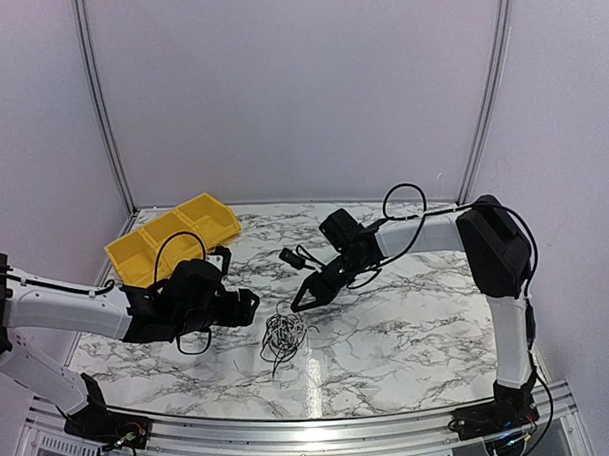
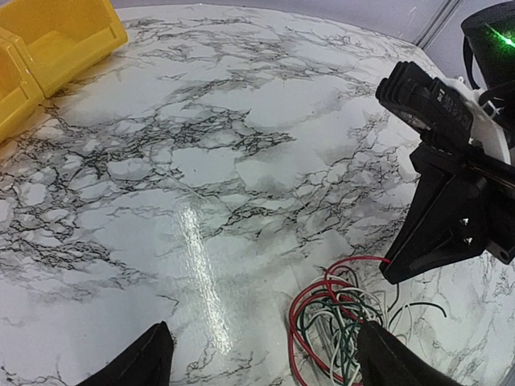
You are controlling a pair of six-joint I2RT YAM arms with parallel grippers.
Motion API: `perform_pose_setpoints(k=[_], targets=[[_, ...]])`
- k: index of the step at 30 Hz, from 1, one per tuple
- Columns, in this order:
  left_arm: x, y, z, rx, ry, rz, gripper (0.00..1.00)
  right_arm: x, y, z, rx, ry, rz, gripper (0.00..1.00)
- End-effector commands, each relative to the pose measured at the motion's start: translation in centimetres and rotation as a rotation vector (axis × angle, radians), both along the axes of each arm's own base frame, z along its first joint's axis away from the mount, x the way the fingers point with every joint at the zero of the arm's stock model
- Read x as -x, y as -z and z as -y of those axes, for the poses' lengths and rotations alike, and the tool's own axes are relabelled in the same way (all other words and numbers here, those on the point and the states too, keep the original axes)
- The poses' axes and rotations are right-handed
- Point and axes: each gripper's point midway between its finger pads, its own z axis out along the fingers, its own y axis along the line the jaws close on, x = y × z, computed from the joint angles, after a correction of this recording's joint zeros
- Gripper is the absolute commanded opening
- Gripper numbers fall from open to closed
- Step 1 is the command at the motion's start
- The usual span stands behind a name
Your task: Untangle the cables
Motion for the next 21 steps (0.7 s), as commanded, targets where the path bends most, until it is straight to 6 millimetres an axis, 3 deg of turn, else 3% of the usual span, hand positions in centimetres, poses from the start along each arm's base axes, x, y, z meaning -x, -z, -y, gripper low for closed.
perform_pose_setpoints(k=[1, 21], targets=[[0.4, 1.1, 2.3, 0.081, 0.021, -0.02, 0.82, 0.4, -2.3, -0.5, -0.066, -0.015, 0.007, 0.0], [-0.8, 7.5, 9.4, 0.068, 0.068, -0.124, 0.75, 1.0, -5.0, 0.5, -0.125, -0.009, 0.051, 0.0]])
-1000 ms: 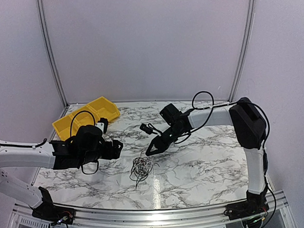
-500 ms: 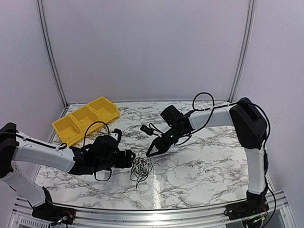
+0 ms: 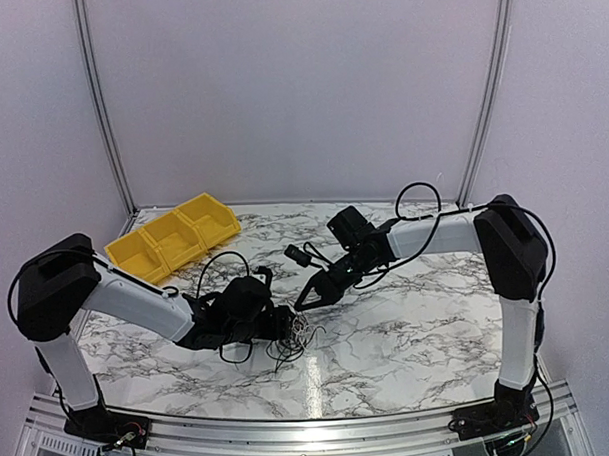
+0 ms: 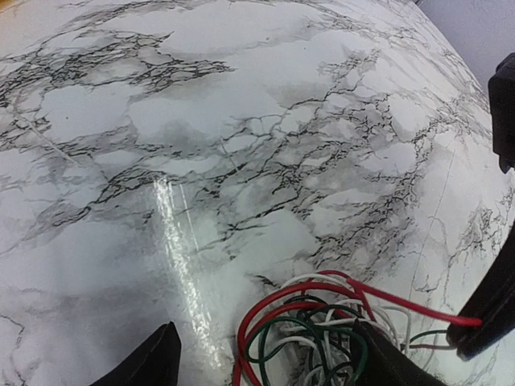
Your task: Untangle the cables
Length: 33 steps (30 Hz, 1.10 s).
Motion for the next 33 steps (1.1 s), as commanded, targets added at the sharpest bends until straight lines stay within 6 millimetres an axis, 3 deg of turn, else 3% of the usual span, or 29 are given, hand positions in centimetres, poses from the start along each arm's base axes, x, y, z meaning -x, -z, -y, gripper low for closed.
perform_pose_setpoints(k=[1, 5, 10, 16, 27, 30, 33], targets=[[-0.5, 0.6, 2.0, 0.031, 0.003, -0.009, 0.75, -0.6, -3.2, -0.2, -0.072, 0.002, 0.05, 0.0], [-0.5, 2.2, 2.2, 0.015, -0.007, -0.034, 0.74, -0.8, -5.3, 0.4, -0.096, 0.013, 0.095, 0.0], [-0.2, 3.3, 2.7, 0.014, 0.009, -0.059, 0.73, -1.3, -9.5, 1.4, -0.122, 0.016, 0.216, 0.0], [0.1, 4.7, 2.9, -0.001, 0.016, -0.078, 0.71, -2.0, -18.0, 2.2, -0.207, 0.019, 0.351, 0.0], [0.9, 6.6, 3.1, -0.015, 0.028, -0.101, 0.68, 0.5, -32.2, 4.3, -0.403, 0.011, 0.635, 0.0], [0.8, 5.4, 3.2, -0.006, 0.043, -0.075, 0.68, 0.3, -32.1, 4.7, -0.387, 0.021, 0.665, 0.0], [0.6, 2.5, 3.1, 0.012, 0.069, -0.007, 0.69, -0.4, -30.6, 5.4, -0.361, 0.037, 0.653, 0.0]])
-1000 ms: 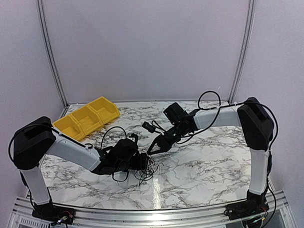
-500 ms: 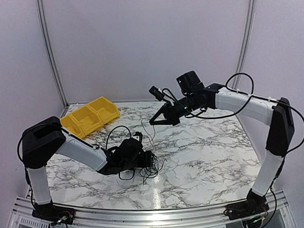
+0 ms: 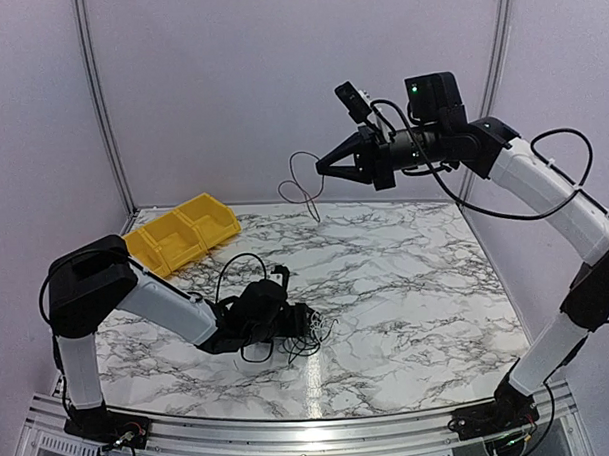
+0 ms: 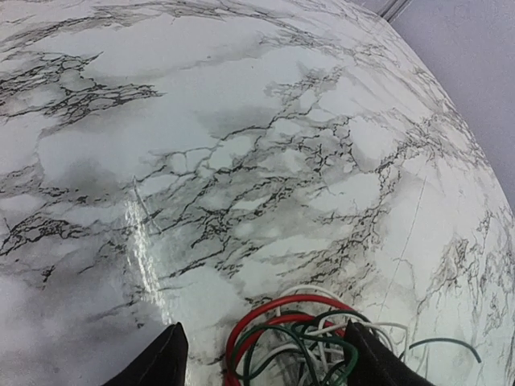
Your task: Untangle the cables
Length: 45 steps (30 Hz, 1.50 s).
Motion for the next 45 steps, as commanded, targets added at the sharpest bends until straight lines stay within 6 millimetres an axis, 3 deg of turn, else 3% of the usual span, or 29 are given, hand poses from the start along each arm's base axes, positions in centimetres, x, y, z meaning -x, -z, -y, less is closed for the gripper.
perform_pose_setpoints(k=[1, 8, 12, 15, 19, 22, 26, 29, 34, 45], targets=[[2.2, 0.5, -2.2, -0.107, 0.068, -0.014, 0.69, -1.0, 1.9, 1.5, 0.039, 0.043, -0.011, 0.0], [2.2, -8.1, -3.9, -0.055, 0.091, 0.182, 0.72, -2.9, 7.4, 4.7, 0.054, 0.12, -0.048, 0.0], [2.7, -11.5, -3.9, -0.019, 0.135, 0.251, 0.73, -3.0, 12.3, 6.5, 0.077, 0.157, -0.053, 0.0], [2.9, -13.0, -3.4, 0.006, 0.161, 0.274, 0.73, -2.3, 14.7, 7.3, 0.067, 0.156, -0.037, 0.0], [2.6, -13.4, -1.8, 0.041, 0.2, 0.256, 0.64, -0.8, 16.2, 7.7, 0.04, 0.108, -0.007, 0.0], [2.9, -13.6, 1.1, 0.119, 0.309, 0.191, 0.57, -0.7, 16.4, 7.9, 0.048, 0.113, 0.022, 0.0], [4.2, -13.8, 4.8, 0.228, 0.479, 0.108, 0.68, 0.0, 17.4, 7.9, 0.048, 0.084, 0.019, 0.0], [3.9, -13.4, 6.4, 0.256, 0.5, 0.082, 0.72, 0.3, 17.6, 7.9, 0.048, 0.069, 0.015, 0.0], [2.0, -13.2, 7.1, 0.309, 0.457, 0.06, 0.68, 0.4, 17.2, 8.0, 0.051, 0.064, 0.027, 0.0], [-1.4, -13.1, 6.1, 0.384, 0.379, 0.058, 0.51, 0.1, 17.4, 8.2, 0.07, 0.088, 0.05, 0.0]])
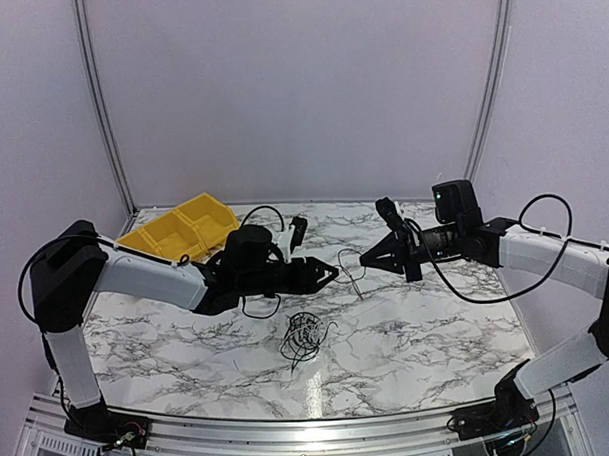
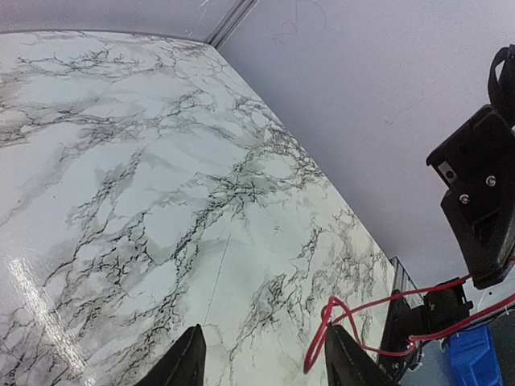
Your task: Untangle the cables
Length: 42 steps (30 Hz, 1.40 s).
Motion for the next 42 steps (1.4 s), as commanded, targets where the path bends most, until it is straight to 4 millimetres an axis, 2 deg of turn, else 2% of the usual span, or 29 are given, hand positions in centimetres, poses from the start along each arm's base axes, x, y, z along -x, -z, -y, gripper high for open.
perform_pose_setpoints(k=[1, 7, 15, 19, 26, 29, 30, 33, 36, 39, 42], targets=[[-1.0, -0.6, 0.7, 0.063, 0.009, 0.003, 0.5, -0.3, -1.2, 0.3, -0.004, 0.016, 0.053, 0.0], [-0.9, -0.9, 1.8, 0.093, 0.054, 0.006, 0.31, -0.7, -0.9, 0.3, 0.008, 0.036, 0.053, 0.0], [-1.2, -1.2, 0.5, 0.094, 0.016, 0.019, 0.01, -1.8, -0.4, 0.6, 0.036, 0.093, 0.057, 0.0], [-1.7, -0.3, -2.0, 0.064, -0.066, 0.005, 0.0, -2.9, -0.8, 1.2, 0.026, 0.146, 0.045, 0.0], [-2.8, 2.0, -8.2, -0.009, -0.251, -0.03, 0.0, -5.1, -1.3, 3.1, -0.005, 0.278, 0.048, 0.0], [-2.7, 2.3, -9.6, -0.043, -0.288, -0.02, 0.0, -5.9, -1.0, 3.3, 0.003, 0.31, 0.046, 0.0], [-2.6, 2.4, -9.9, -0.051, -0.291, -0.018, 0.0, -5.9, -0.8, 3.3, 0.005, 0.308, 0.042, 0.04], [-2.4, 1.8, -10.2, -0.066, -0.287, -0.005, 0.0, -5.9, 0.0, 3.1, 0.011, 0.293, 0.022, 0.34], [-2.5, 1.2, -11.1, -0.135, -0.304, 0.028, 0.0, -6.2, 0.7, 3.1, 0.033, 0.293, 0.016, 0.39], [-3.0, 0.6, -13.0, -0.25, -0.364, 0.062, 0.0, -6.4, 1.1, 3.2, 0.053, 0.297, 0.027, 0.4], [-3.2, -0.4, -14.4, -0.323, -0.399, 0.094, 0.0, -5.7, 1.3, 3.0, 0.053, 0.254, 0.034, 0.38]])
